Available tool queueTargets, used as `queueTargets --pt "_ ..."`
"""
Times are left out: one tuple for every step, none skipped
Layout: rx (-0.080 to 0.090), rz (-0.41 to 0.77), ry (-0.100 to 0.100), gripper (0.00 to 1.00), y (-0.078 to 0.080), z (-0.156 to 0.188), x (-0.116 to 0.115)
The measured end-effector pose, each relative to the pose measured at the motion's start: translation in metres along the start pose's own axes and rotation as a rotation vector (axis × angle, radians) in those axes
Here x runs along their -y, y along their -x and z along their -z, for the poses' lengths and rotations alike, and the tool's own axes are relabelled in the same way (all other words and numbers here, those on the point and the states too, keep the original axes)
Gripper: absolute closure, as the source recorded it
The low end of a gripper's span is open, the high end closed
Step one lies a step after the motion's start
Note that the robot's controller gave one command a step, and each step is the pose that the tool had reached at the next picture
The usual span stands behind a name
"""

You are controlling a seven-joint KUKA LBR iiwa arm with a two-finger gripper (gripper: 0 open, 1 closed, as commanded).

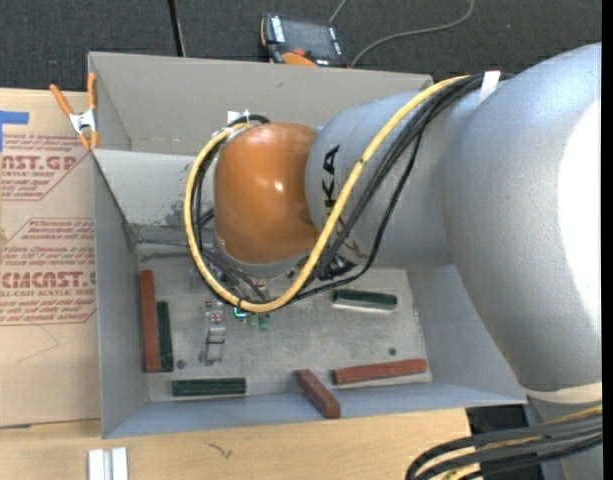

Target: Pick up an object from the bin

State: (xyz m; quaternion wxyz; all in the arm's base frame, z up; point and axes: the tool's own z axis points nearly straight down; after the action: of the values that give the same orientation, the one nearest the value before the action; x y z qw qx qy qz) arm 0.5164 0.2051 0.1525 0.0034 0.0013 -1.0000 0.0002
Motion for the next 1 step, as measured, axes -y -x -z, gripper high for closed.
queueTargets --pt "0.006 0.124 0.0 0.0 -0.0351 -0.0738 0.0549"
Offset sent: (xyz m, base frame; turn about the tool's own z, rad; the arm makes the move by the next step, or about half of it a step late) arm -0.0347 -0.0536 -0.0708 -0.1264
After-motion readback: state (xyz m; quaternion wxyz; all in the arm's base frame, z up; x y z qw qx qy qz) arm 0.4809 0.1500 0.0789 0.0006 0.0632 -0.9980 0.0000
